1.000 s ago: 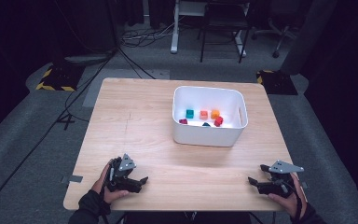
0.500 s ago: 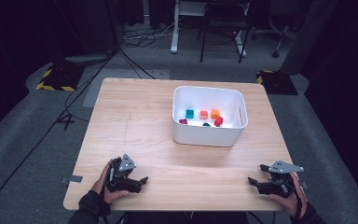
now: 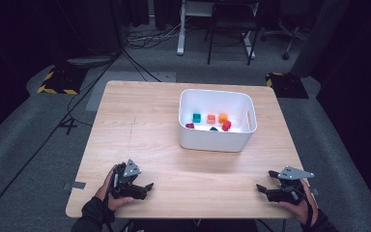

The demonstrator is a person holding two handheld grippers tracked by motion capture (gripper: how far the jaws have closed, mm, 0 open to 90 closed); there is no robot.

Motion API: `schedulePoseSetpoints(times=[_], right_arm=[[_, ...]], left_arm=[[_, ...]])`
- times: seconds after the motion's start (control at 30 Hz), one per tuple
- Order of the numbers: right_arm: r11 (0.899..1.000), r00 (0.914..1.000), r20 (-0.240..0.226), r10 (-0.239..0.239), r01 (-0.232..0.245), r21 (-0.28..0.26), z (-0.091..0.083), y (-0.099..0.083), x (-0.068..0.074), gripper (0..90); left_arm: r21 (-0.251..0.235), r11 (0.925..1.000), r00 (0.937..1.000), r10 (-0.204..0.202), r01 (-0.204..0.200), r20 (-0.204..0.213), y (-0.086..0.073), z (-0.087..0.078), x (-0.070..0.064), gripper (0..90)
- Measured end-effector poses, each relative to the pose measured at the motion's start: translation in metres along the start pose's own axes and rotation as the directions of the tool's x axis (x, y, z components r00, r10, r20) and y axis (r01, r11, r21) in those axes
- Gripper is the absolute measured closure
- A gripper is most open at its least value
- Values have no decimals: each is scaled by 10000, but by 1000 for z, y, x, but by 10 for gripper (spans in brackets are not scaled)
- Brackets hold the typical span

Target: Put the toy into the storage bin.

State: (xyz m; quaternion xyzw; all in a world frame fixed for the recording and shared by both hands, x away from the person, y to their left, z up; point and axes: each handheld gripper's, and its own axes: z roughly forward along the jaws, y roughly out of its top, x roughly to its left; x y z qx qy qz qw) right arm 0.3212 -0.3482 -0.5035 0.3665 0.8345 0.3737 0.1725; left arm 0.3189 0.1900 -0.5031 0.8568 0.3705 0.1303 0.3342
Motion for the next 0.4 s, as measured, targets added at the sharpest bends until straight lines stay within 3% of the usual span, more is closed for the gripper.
schedulePoseSetpoints(times=[0.4], right_arm=[[10000,10000,-27,0,0,3,0,0,0,206]], left_arm=[[-2,10000,10000,21,-21,-31,1,0,1,87]])
